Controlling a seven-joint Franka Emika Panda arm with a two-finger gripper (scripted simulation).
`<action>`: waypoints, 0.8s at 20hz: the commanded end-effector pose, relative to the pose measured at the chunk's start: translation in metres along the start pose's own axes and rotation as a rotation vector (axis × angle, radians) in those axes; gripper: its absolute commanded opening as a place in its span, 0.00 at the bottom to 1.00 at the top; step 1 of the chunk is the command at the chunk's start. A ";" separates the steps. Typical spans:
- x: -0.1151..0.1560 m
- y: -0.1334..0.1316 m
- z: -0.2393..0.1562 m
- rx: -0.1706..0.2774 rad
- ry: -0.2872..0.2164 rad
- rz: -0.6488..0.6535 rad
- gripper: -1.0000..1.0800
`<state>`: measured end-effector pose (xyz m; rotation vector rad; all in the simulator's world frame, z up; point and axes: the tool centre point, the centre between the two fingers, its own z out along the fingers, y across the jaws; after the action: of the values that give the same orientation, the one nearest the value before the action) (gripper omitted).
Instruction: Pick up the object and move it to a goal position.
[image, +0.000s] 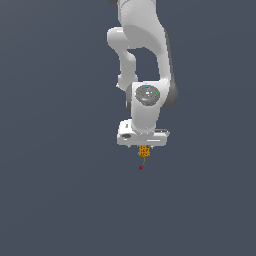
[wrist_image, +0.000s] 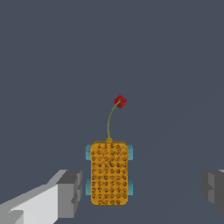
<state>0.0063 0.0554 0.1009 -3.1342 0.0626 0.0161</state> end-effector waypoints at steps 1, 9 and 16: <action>-0.001 -0.010 0.015 -0.003 0.005 0.000 0.96; -0.004 -0.024 0.036 -0.006 0.010 -0.001 0.96; -0.005 -0.023 0.047 -0.006 0.008 -0.003 0.96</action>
<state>0.0025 0.0792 0.0591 -3.1405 0.0589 0.0015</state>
